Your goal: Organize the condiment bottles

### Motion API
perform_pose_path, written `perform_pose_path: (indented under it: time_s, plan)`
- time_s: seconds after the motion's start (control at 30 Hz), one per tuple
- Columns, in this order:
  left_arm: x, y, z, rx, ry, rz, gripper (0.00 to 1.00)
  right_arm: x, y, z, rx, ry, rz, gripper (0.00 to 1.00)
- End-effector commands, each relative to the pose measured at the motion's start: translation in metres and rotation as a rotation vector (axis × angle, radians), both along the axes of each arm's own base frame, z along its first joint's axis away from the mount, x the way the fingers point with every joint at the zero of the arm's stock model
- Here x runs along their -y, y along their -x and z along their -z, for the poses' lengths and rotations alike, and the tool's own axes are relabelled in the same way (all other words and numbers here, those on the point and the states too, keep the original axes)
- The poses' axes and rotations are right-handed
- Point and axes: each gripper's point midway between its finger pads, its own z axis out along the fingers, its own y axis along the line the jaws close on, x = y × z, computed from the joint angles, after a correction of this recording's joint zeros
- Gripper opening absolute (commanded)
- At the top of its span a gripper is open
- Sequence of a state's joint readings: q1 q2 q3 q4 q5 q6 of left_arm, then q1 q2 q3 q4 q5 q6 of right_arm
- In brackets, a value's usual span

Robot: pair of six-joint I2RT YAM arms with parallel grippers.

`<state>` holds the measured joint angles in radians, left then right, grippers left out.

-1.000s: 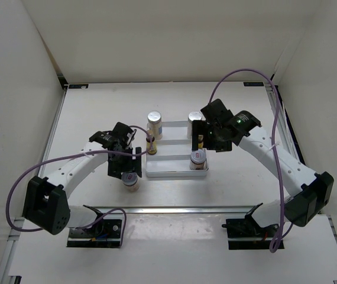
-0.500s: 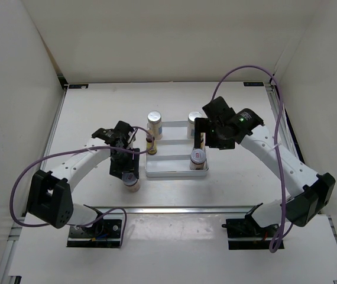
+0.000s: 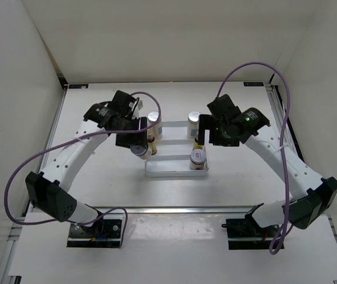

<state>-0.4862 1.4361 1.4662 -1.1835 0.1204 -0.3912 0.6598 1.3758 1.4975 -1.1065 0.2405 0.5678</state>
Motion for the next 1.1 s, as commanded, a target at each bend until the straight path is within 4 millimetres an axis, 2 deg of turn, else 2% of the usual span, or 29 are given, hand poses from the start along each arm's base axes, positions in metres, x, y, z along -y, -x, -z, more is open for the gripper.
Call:
perform_pose_path:
  time_s: [0.0, 0.07, 0.1, 0.27, 0.37, 0.47, 0.63, 0.8, 1.0, 1.07]
  plan:
    - [0.018, -0.009, -0.015, 0.022, 0.023, 0.076, 0.13, 0.006, -0.004, -0.018, 0.051, -0.011, 0.014, 1.00]
    - [0.023, -0.012, -0.007, 0.004, 0.008, 0.100, 0.13, 0.007, -0.002, -0.017, 0.044, -0.006, 0.013, 1.00]
    - [0.027, -0.020, -0.001, -0.003, -0.001, 0.109, 0.13, 0.007, -0.002, -0.017, 0.044, -0.006, 0.013, 1.00]
    - [0.030, -0.032, 0.026, -0.037, -0.052, 0.155, 0.13, 0.016, -0.001, -0.021, 0.045, 0.000, 0.026, 1.00]
    - [0.033, -0.036, 0.041, -0.056, -0.060, 0.175, 0.13, 0.022, -0.001, -0.023, 0.052, 0.013, 0.031, 1.00]
    - [0.040, -0.033, 0.048, -0.086, -0.033, 0.202, 0.13, 0.026, 0.001, -0.024, 0.058, 0.024, 0.029, 1.00]
    - [0.046, -0.029, 0.051, -0.105, -0.001, 0.238, 0.15, 0.029, 0.003, -0.026, 0.063, 0.031, 0.034, 1.00]
    - [0.054, -0.024, 0.044, -0.103, 0.038, 0.263, 0.15, 0.030, 0.004, -0.023, 0.055, 0.032, 0.041, 1.00]
    - [0.058, -0.025, 0.047, -0.115, 0.048, 0.289, 0.28, 0.030, 0.004, -0.023, 0.055, 0.032, 0.041, 1.00]
    - [0.060, -0.024, 0.048, -0.145, 0.047, 0.302, 0.29, 0.030, 0.004, -0.023, 0.055, 0.032, 0.041, 1.00]
